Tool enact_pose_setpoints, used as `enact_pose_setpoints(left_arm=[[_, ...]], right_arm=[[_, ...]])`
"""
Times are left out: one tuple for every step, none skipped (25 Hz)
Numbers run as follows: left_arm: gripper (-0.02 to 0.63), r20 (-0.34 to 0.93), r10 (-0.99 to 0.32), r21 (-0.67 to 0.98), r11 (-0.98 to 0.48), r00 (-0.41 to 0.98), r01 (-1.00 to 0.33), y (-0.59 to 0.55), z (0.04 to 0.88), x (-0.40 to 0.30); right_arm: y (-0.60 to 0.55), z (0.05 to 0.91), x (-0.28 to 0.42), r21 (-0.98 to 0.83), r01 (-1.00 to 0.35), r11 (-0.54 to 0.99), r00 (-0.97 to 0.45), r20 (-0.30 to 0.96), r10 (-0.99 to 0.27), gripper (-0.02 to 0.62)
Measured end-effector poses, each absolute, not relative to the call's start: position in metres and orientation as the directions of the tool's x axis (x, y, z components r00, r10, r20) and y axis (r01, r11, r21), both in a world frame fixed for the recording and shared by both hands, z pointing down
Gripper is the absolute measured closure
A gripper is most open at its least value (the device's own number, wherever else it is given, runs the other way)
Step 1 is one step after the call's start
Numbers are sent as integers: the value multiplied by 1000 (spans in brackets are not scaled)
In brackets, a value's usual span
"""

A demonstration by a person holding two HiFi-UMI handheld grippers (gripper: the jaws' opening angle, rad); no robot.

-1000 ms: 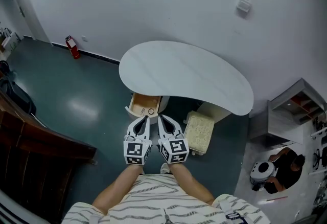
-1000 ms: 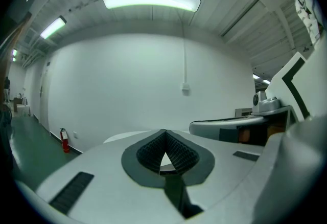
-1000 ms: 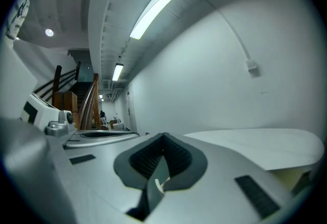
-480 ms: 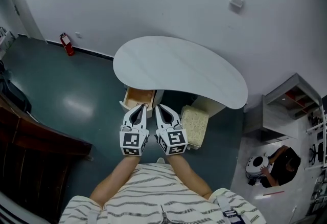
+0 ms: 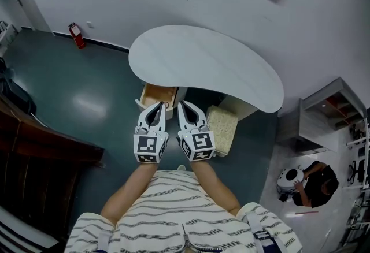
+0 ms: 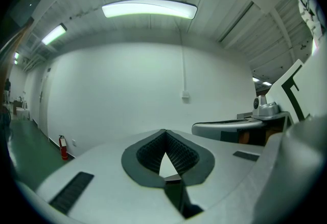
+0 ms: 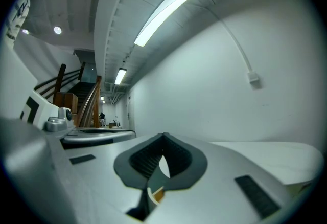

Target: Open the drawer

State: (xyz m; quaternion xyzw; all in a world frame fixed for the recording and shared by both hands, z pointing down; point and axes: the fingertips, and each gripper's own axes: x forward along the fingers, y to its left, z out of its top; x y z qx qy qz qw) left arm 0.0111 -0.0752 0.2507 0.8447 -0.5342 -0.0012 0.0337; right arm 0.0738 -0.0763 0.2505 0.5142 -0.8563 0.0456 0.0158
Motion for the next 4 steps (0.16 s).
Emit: enact_pose_setpoints(left_arm=[[601, 32, -903, 58, -427, 429, -903, -77, 251, 12], [601, 31, -903, 57, -426, 428, -903, -78, 251, 13], [601, 31, -903, 56, -426, 428, -903, -79, 251, 14], [601, 30, -904, 56, -425, 427, -904, -80, 251, 14]], right_arm=[[-78, 251, 74, -60, -881, 469, -472, 73, -878, 581], [-79, 251, 75, -59, -880, 471, -474, 72, -878, 581], [-80, 252, 75, -57, -880, 472, -475, 71, -877, 581], [-81, 253, 76, -56, -879, 473, -476, 71, -876, 581]])
